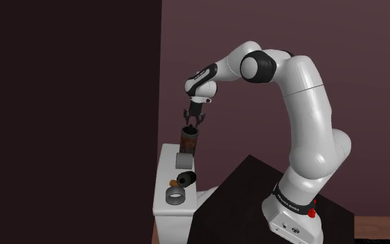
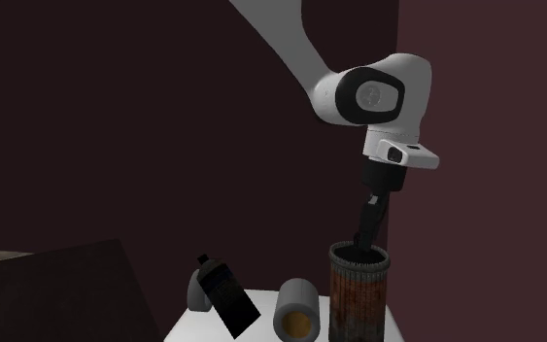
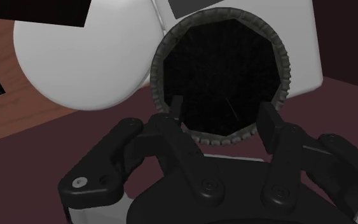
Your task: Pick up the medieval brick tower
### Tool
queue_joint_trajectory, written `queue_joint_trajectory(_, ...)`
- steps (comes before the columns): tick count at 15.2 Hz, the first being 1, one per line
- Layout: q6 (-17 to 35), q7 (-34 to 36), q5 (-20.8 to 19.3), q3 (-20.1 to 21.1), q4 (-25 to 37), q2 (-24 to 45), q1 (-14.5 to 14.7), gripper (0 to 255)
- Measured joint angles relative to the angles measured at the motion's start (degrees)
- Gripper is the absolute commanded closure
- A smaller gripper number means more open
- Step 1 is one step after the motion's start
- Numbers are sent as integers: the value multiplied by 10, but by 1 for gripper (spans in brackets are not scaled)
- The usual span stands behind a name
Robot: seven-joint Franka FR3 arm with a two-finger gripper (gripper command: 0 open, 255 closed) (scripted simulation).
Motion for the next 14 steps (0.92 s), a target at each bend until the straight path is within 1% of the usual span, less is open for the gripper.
queue_joint_trajectory(9,1,0,0,0,1,1,0,255)
queue_joint_trajectory(14,-20,5,-4,-3,1,-19,2,255)
